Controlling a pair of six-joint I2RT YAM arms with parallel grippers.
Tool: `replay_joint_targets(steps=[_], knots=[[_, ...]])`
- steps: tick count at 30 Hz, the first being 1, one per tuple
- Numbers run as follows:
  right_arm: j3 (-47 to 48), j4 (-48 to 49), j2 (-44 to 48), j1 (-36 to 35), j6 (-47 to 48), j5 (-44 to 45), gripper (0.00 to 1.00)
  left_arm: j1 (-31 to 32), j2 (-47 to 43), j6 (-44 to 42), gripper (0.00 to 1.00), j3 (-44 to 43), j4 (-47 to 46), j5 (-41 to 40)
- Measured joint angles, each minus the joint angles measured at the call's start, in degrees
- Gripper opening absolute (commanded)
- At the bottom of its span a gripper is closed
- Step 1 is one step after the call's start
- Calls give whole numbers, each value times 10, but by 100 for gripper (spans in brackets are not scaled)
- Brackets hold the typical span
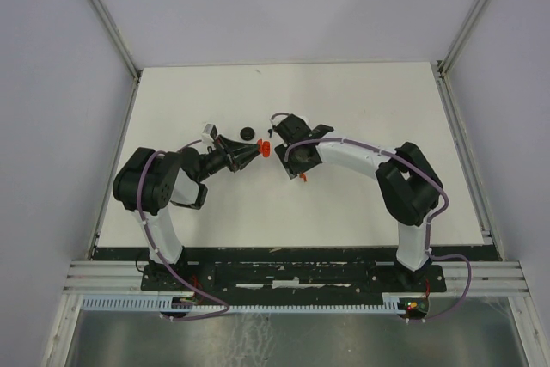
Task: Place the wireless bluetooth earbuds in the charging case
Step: Pick up the earbud from the center of the board.
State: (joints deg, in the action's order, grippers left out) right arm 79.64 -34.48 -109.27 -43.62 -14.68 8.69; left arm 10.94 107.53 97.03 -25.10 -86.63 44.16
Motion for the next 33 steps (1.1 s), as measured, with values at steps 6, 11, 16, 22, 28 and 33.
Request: replay_joint_targets(steps=[6,11,16,22,28,33], knots=[[3,-10,-20,10,5,-9,59,0,0,0,3,0,0,0],[3,-9,-22,20,5,-18,57,0,0,0,3,0,0,0],[3,-9,-22,26,4,-31,55,0,0,0,3,0,0,0],[3,-8,-25,29,-3,-40,53,0,0,0,3,0,0,0],[3,-7,-36,29,-9,-43,52,0,0,0,3,0,0,0],[3,-8,-43,29,-12,-46,50,0,0,0,3,0,0,0]])
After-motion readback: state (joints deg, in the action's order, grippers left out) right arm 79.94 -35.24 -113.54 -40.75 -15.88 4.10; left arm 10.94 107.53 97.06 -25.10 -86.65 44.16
